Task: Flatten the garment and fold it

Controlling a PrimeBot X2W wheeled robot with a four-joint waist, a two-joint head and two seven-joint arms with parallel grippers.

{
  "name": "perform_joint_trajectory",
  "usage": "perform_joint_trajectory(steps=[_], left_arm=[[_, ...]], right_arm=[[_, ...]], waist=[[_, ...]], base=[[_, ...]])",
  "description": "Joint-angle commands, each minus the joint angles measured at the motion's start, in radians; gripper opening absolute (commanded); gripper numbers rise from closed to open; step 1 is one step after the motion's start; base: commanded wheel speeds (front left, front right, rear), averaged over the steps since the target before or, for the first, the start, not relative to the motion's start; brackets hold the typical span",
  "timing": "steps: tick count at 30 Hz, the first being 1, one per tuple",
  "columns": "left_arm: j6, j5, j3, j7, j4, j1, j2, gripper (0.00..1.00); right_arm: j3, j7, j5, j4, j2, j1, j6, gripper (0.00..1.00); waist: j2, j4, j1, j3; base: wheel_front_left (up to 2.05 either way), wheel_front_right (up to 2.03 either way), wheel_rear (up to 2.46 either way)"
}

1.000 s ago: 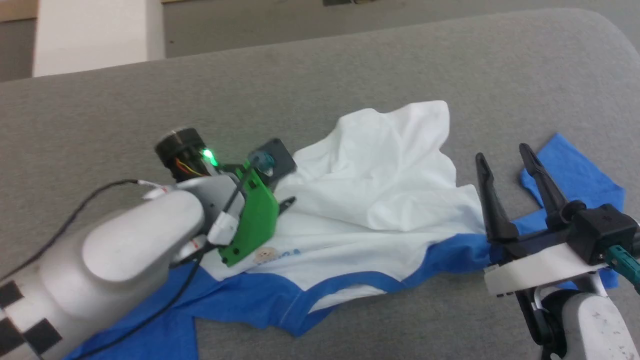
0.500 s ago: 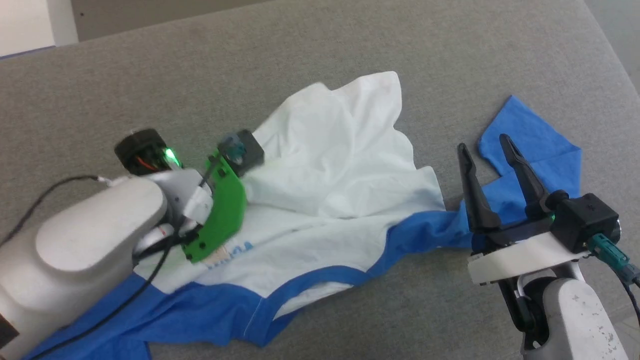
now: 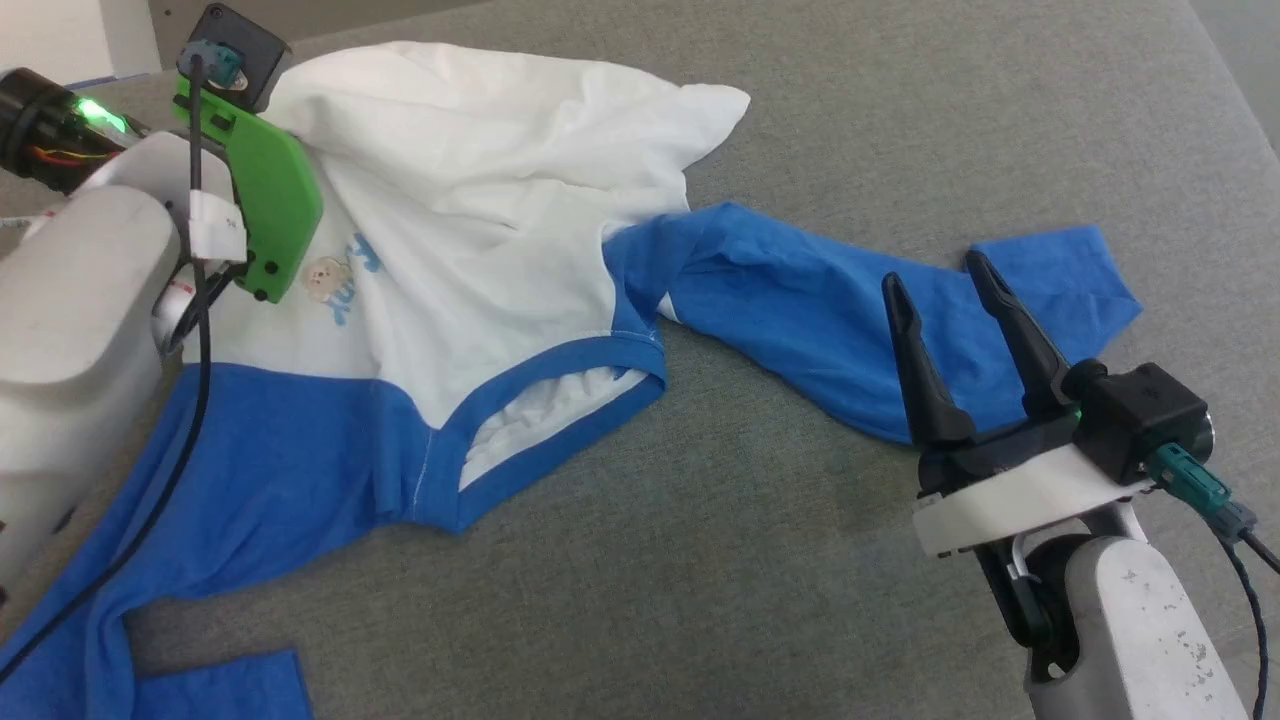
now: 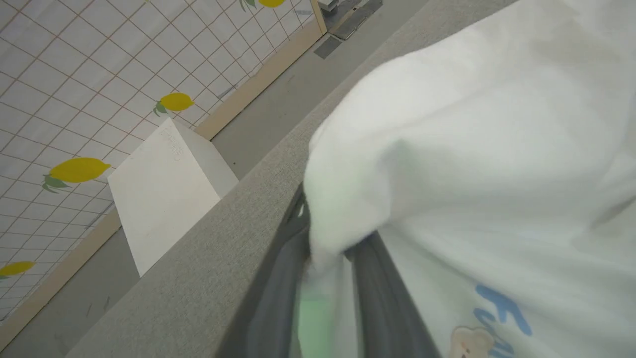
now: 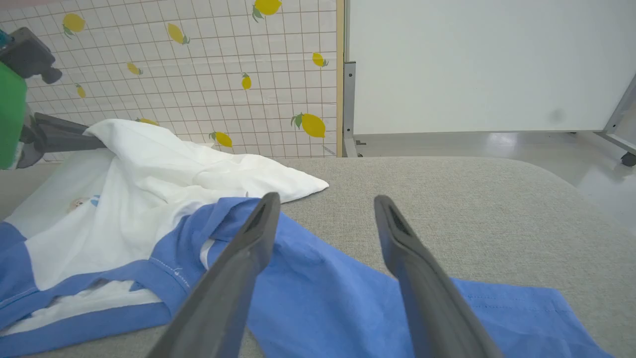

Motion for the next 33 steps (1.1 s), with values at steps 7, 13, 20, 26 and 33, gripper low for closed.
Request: perform_joint_trajectory(steps=[7,13,20,26,33], left_arm=[[0.033,-0.119,0.089,-0.196,0.047,0.126,-0.070,1.00],[0.113,-0.202,0.185,-0.438,-0.056,0.312,-0.108,1.00],[0.283,-0.192,0.294,-0.490,-0.311,0.604,-0.133,1.00],[0.351,-0.123,0.326,-0.491,-0.459,0.813,-0.166,1.00],[0.383,-0.105,0.253,-0.387,-0.436,0.852,-0.141,1.00]], right_arm=[[-0.008,0.050,-0.018,0.011,0.002,0.026,-0.001,1.00],[-0.031,0.141,-0.035,0.015,-0.011,0.085,-0.001,1.00],[-0.074,0.212,-0.042,-0.018,-0.009,0.135,-0.001,1.00],[-0.096,0.236,-0.038,-0.051,-0.005,0.167,-0.001,1.00],[-0.095,0.254,-0.032,-0.070,-0.001,0.181,-0.001,1.00]], waist=[[-0.0001,0.063,-0.0001,-0.076],[-0.0001,0.134,-0.0001,-0.141],[-0.0001,0.209,-0.0001,-0.188],[-0.0001,0.251,-0.0001,-0.209],[-0.0001,0.261,-0.0001,-0.217]], base=[[0.00,0.00,0.00],[0.00,0.00,0.00],[0.00,0.00,0.00],[0.00,0.00,0.00],[0.00,0.00,0.00]])
